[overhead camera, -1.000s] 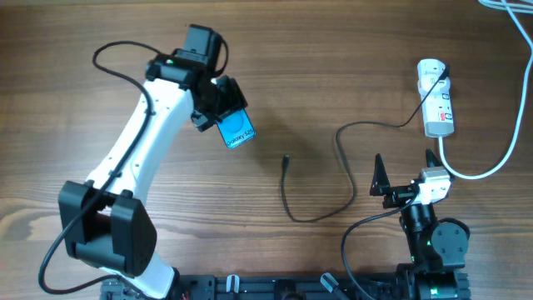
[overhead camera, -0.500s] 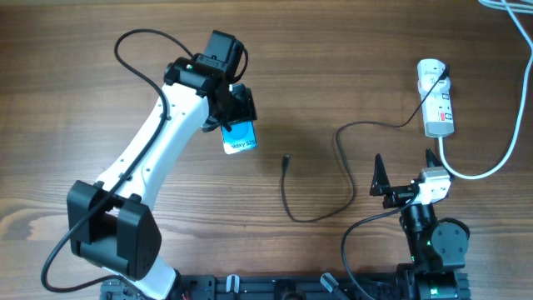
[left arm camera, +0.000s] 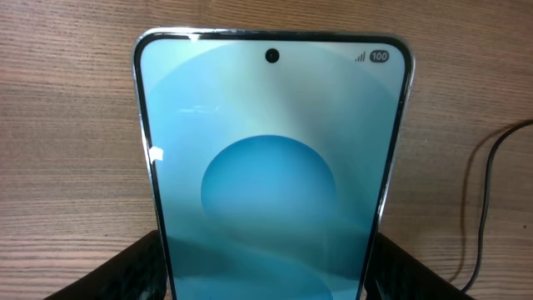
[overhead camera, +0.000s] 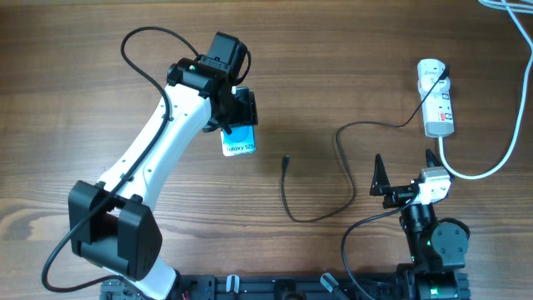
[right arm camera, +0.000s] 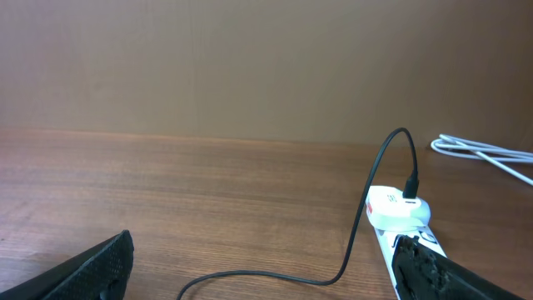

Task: Plug charger to phone and switch on socket
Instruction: 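Rotate and lower the phone toward the table centre with the left gripper, then move the right gripper toward the phone's bottom edge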

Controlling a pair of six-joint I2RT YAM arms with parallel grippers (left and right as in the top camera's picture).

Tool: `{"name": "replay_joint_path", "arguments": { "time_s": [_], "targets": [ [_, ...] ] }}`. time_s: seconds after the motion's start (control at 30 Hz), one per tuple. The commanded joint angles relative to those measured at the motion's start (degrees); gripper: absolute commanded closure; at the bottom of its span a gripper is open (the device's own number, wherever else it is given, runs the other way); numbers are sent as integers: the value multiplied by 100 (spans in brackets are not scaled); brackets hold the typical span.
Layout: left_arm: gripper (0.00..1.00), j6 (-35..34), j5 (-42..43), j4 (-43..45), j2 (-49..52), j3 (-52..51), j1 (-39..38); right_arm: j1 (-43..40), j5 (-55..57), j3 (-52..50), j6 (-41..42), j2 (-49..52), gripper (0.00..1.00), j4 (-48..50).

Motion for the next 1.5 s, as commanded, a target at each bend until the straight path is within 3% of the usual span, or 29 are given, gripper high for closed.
{"name": "replay_joint_path", "arguments": {
  "time_s": [0.0,0.07,0.2,0.27,0.4,0.6,0.7,0.8,1.07,1.2,1.47],
  "targets": [
    [32,125,83,0,-116,79,-26,-31,-299,0,382,-31,0,59],
    [32,127,195,4,-116,79,-26,-31,-896,0,1438,-31,0,107],
    [32,122,352,4,-116,79,-26,-31,-1742,0,4927,-26,0,164],
    [32,116,474,2,-116,79,-26,-31,-1851,0,6255,15,0,166],
    [32,-57,1016,4,-116,79,-26,-31,-1917,0,7624,70,0,208],
    [32,-776,1357,11,-116,79,-22,-31,-2855,0,7160,83,1,221],
    [32,-1001,1661,26,-116,79,-22,-31,-2774,0,7217,83,0,221],
    [32,-1255,2100,28,-116,79,-20,-31,-2747,0,7971,83,0,284],
    [32,-1495,3331,107,-116,79,-20,-31,-3386,573,7042,177,1,424],
    [32,-1878,3641,278,-116,79,-20,-31,-3198,1663,5755,680,0,-1001],
    [33,-2732,4024,632,-116,79,-22,-26,-2400,4371,3128,3110,1,-4293]
  ]
}}
